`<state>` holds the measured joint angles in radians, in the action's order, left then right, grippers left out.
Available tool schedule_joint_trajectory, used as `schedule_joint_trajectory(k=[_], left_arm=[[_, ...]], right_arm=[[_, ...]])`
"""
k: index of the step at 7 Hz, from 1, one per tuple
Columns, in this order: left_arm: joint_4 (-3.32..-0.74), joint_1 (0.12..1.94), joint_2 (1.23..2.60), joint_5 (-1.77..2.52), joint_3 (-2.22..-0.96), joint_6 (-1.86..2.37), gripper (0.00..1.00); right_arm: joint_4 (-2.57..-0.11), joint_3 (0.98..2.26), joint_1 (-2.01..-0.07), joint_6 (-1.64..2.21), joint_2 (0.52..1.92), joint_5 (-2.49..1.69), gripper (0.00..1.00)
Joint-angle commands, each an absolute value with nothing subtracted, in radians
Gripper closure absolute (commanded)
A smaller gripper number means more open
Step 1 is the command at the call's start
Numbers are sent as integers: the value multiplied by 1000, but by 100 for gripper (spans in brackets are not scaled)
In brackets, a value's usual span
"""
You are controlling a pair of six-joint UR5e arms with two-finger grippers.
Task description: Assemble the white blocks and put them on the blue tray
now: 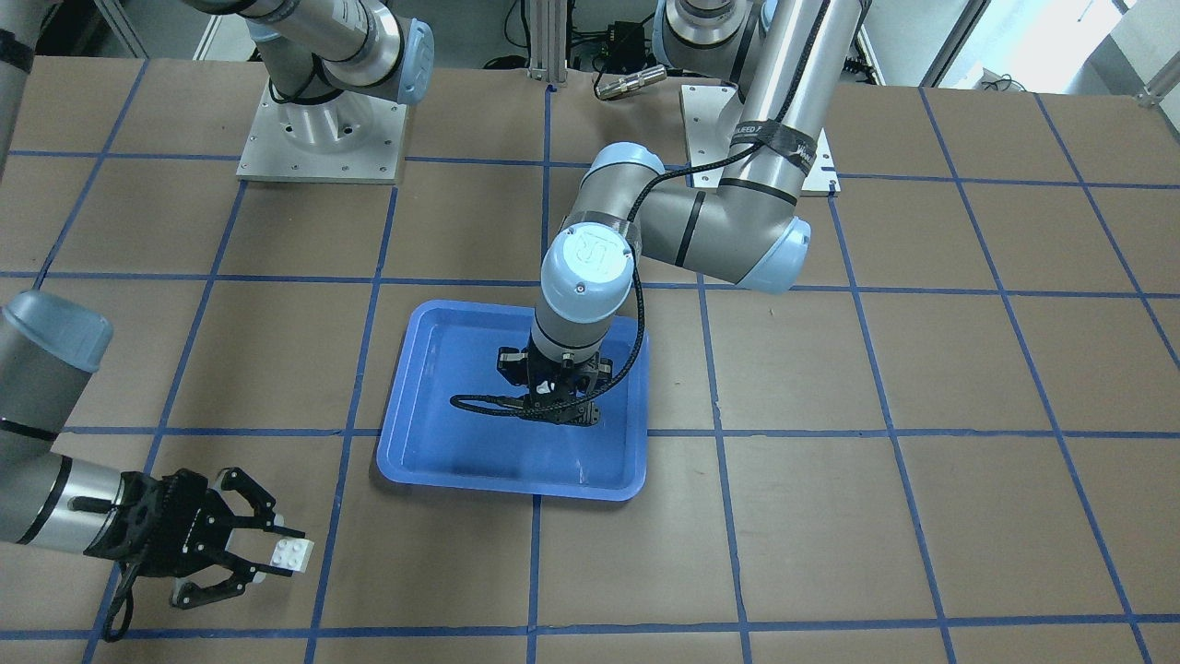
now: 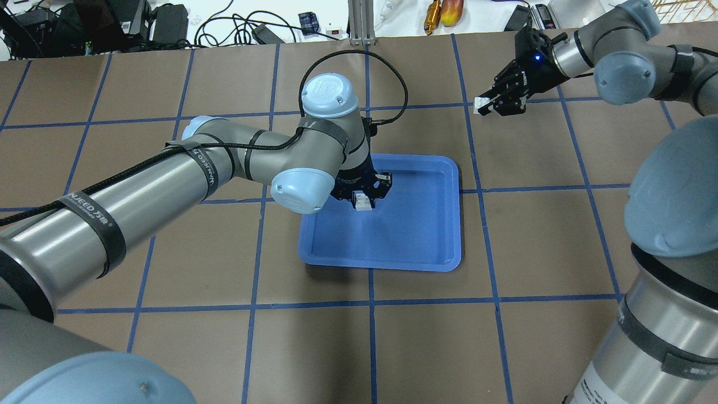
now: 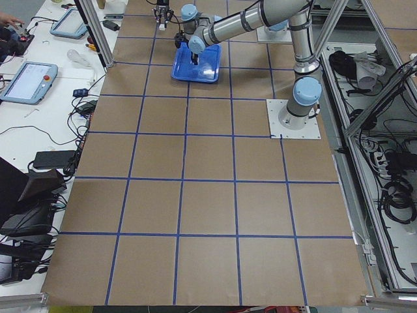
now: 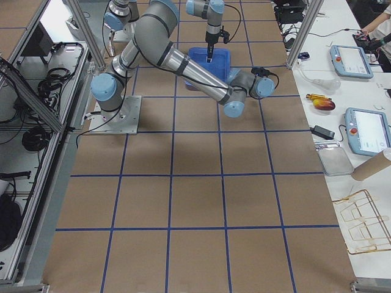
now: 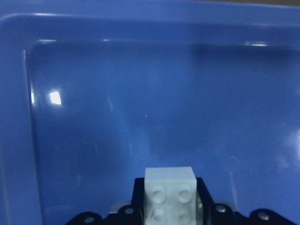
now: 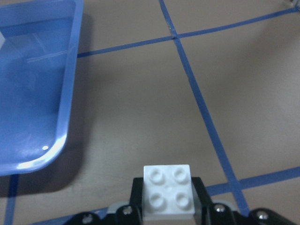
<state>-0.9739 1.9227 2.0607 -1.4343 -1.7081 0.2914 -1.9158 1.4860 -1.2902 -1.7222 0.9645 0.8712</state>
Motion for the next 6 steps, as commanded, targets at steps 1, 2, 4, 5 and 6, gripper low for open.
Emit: schedule_joint_trajectory(k=[1, 2, 4, 5, 6], left_arm=[[-936, 1930, 2083, -1433, -1710, 310, 100], [-933, 1931, 2094, -1433, -1709, 310, 100], [-933, 1939, 2095, -1433, -1710, 316, 100], [-934, 1947, 2095, -1431, -1710, 336, 100], [-936, 1950, 2098, -1431, -1712, 340, 88]], right_arm=[[-1919, 1734, -1304, -1837, 1159, 882, 100], [-1924, 1829, -1304, -1850, 1225, 882, 100], [-1927, 1955, -1334, -1868, 1296, 867, 100], [-1983, 1991, -1362, -1865, 1296, 865, 100], [-2062, 2009, -1382, -1859, 1283, 865, 100]])
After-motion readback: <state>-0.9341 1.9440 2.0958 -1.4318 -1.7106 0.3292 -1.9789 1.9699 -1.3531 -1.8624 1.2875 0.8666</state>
